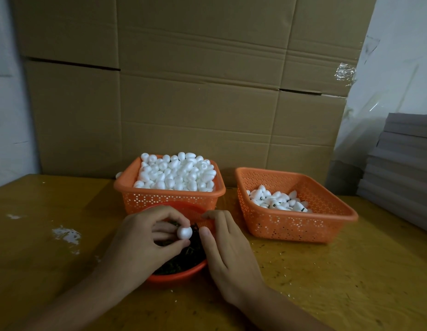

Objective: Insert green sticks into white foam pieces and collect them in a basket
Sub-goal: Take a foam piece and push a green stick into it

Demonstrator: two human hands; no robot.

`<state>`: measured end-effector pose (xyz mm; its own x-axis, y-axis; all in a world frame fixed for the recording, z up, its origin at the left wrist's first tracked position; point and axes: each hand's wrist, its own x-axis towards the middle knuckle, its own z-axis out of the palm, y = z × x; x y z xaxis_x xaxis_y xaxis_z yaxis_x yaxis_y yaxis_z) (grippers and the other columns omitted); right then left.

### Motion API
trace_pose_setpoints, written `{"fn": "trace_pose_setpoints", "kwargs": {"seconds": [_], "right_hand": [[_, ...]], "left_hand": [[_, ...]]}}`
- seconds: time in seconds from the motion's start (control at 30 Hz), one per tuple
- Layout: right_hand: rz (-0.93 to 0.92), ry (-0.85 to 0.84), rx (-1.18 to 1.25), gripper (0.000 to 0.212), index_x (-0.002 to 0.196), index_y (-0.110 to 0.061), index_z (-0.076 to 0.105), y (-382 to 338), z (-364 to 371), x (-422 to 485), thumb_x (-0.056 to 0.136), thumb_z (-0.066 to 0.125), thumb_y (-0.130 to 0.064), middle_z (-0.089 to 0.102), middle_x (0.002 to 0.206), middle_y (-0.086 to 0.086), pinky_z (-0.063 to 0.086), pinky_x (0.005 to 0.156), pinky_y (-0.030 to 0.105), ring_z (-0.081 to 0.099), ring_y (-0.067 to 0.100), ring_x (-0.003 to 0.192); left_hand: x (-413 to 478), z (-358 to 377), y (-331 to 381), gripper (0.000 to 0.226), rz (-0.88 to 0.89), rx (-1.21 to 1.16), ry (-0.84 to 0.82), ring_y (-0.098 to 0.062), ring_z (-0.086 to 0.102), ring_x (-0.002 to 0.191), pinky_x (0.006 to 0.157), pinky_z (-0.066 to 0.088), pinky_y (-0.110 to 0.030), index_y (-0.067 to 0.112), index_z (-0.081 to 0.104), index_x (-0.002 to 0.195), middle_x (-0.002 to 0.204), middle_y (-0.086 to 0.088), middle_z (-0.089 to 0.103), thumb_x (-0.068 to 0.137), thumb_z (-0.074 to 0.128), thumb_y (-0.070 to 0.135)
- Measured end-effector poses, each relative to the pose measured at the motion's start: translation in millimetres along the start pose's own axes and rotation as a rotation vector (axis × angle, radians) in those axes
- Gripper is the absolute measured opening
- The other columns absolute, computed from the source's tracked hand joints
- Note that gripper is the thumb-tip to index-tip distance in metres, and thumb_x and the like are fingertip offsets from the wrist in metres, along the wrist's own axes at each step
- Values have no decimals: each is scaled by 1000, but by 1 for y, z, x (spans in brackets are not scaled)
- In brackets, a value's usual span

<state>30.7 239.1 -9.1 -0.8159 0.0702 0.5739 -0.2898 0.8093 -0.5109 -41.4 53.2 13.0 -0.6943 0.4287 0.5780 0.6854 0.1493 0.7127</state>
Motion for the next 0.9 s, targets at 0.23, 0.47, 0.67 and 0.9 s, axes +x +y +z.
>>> {"fn": "trace_pose_setpoints", "kwargs": {"seconds": [0.23, 0.47, 0.67, 0.9], "right_hand": [[-86, 55, -124, 49, 124, -27, 58, 1, 0, 2, 110, 21, -55, 53, 120, -15, 43, 100, 33, 48, 8, 118], [-262, 16, -176, 50, 123, -23, 65, -5, -1, -1, 112, 26, -53, 60, 122, -10, 36, 113, 36, 54, 11, 123], [-221, -38, -138, 45, 124, -27, 62, -3, -1, -1, 112, 28, -54, 58, 114, -15, 45, 92, 36, 52, 10, 109], [-224, -42, -149, 46, 109, -28, 63, 0, 2, 0, 114, 25, -53, 54, 98, -15, 43, 87, 29, 46, 7, 100]], "left_hand": [[0, 0, 0, 43, 27, 25, -17, -2, 76, 95, 81, 62, -20, 39, 75, 90, 101, 18, 77, 75, 91, 1], [0, 1, -1, 39, 56, 39, -23, -7, 76, 94, 83, 63, -26, 32, 79, 90, 100, 15, 75, 76, 89, -3], [0, 1, 0, 35, 76, 56, -28, -6, 75, 96, 84, 63, -26, 28, 81, 95, 102, 18, 74, 76, 89, -1], [1, 0, 2, 35, 108, 71, -36, -6, 74, 98, 82, 62, -23, 26, 82, 94, 105, 20, 71, 76, 89, -3]]}}
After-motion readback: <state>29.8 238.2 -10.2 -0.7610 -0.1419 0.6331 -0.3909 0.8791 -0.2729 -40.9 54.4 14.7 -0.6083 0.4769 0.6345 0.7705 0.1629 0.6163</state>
